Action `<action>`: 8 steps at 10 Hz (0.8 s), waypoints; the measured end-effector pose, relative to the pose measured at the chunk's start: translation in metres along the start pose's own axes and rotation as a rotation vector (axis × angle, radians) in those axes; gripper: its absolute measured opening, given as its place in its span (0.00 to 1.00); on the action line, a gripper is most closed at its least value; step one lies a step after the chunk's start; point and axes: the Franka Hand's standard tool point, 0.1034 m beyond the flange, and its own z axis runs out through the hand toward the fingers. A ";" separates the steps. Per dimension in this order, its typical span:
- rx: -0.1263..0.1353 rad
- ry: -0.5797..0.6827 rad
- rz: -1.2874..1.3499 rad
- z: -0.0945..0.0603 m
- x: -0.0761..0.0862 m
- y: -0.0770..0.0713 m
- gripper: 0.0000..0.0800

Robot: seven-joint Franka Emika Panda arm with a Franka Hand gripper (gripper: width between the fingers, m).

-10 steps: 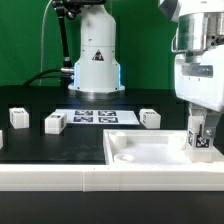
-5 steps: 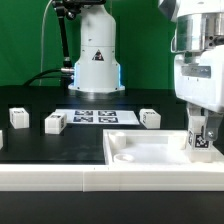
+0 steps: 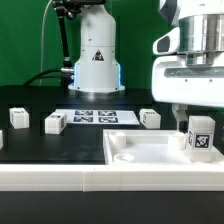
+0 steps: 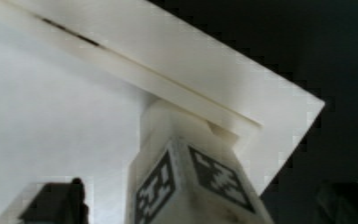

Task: Assemble one leg

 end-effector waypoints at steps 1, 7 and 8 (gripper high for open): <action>-0.002 0.003 -0.106 0.000 0.000 0.000 0.81; -0.047 0.019 -0.647 0.001 0.012 0.002 0.81; -0.050 0.022 -0.716 0.001 0.013 0.003 0.81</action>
Offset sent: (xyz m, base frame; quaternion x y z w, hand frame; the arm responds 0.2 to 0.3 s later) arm 0.0081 -0.0027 0.0011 0.0007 -0.0188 -0.2742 0.9615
